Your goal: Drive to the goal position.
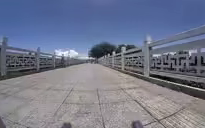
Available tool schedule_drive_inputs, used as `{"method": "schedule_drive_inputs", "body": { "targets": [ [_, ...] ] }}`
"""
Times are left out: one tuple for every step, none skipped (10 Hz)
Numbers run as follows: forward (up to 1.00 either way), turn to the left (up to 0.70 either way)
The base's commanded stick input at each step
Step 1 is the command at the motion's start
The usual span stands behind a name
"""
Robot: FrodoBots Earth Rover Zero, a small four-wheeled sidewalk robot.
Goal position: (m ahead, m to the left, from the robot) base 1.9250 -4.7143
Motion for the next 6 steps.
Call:
{"method": "schedule_drive_inputs", "body": {
  "targets": [
    [0.45,0.0],
    [0.45,0.0],
    [0.45,0.0],
    [0.45,0.0],
    [0.45,0.0],
    [0.45,0.0]
  ]
}}
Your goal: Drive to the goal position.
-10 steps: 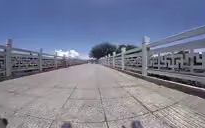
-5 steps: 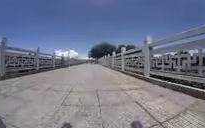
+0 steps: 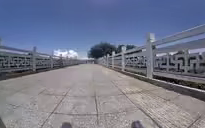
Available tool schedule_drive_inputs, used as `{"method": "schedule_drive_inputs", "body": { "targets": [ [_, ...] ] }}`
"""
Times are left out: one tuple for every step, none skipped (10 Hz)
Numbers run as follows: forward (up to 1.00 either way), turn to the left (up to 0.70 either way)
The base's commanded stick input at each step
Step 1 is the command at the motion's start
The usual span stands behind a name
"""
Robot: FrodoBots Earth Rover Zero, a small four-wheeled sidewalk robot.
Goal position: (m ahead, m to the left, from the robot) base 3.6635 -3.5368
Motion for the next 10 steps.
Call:
{"method": "schedule_drive_inputs", "body": {
  "targets": [
    [0.45,0.0],
    [0.45,0.0],
    [0.45,0.0],
    [0.45,0.0],
    [0.45,0.0],
    [0.45,0.0],
    [0.45,0.0],
    [0.45,0.0],
    [0.45,0.0],
    [0.45,0.0]
  ]
}}
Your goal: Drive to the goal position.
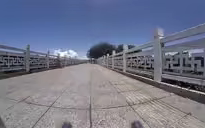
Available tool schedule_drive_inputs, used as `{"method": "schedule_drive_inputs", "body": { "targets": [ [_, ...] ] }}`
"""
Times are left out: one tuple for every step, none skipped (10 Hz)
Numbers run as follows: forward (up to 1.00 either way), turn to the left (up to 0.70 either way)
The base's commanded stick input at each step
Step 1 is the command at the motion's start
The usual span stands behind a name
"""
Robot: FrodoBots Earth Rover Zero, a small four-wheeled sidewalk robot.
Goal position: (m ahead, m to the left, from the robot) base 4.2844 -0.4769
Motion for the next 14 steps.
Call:
{"method": "schedule_drive_inputs", "body": {
  "targets": [
    [0.45,0.0],
    [0.45,0.0],
    [0.45,0.0],
    [0.45,0.0],
    [0.45,0.0],
    [0.45,0.21],
    [0.45,0.27],
    [0.45,0.27],
    [0.45,0.0],
    [0.45,0.0],
    [0.45,0.0],
    [0.45,0.0],
    [0.45,0.0],
    [0.45,0.0]
  ]
}}
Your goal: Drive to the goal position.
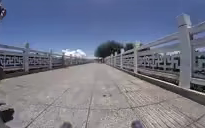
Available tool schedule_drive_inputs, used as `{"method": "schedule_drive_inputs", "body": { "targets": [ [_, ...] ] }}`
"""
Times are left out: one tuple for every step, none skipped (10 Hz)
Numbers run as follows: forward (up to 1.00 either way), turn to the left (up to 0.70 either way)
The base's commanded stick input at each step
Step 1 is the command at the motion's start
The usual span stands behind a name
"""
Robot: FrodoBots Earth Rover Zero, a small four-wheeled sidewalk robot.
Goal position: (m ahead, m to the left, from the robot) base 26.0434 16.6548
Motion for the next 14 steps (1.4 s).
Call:
{"method": "schedule_drive_inputs", "body": {
  "targets": [
    [0.45,0.1],
    [0.45,0.2],
    [0.45,0.27],
    [0.45,0.0],
    [0.45,0.0],
    [0.45,0.0],
    [0.45,0.0],
    [0.45,0.0],
    [0.45,0.0],
    [0.45,0.0],
    [0.45,0.0],
    [0.45,0.0],
    [0.45,0.0],
    [0.45,0.0]
  ]
}}
